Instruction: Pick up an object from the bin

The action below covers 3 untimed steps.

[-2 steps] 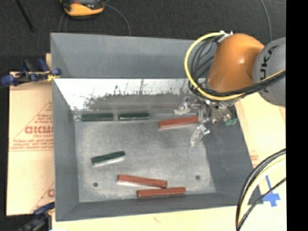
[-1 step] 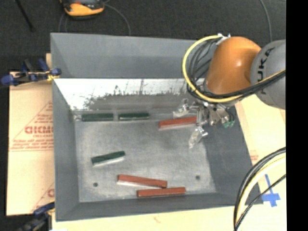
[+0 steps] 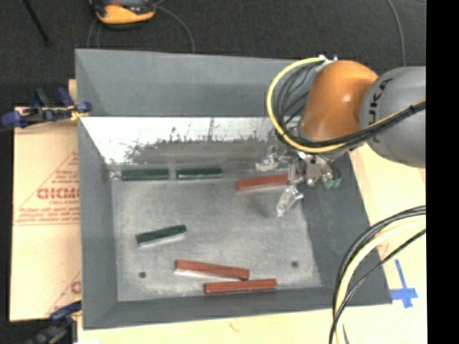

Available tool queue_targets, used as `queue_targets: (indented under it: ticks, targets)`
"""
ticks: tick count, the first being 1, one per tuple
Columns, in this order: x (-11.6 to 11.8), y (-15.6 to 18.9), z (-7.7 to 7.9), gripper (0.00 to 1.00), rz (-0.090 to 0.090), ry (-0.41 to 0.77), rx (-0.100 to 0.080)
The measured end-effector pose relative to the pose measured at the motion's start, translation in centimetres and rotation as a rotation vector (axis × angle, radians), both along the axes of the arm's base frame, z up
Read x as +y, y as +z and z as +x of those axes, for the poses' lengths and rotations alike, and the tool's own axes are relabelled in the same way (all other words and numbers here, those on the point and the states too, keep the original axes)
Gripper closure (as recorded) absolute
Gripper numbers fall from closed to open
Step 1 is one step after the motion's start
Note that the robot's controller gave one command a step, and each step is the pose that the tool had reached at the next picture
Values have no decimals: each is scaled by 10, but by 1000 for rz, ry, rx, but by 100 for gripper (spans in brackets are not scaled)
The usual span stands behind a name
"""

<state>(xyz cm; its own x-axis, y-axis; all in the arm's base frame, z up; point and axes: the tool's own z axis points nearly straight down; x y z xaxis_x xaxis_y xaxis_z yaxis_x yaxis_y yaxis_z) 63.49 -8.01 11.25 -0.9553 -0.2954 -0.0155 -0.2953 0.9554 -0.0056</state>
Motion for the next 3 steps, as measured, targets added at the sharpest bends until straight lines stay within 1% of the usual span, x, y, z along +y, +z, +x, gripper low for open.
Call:
queue_targets:
  ticks: [1, 2, 3]
  targets:
    - [13, -30, 12, 100, 2, -89, 9]
    - [13, -30, 12, 100, 2, -89, 9]
    - [22, 109, 20, 100, 1, -59, 10]
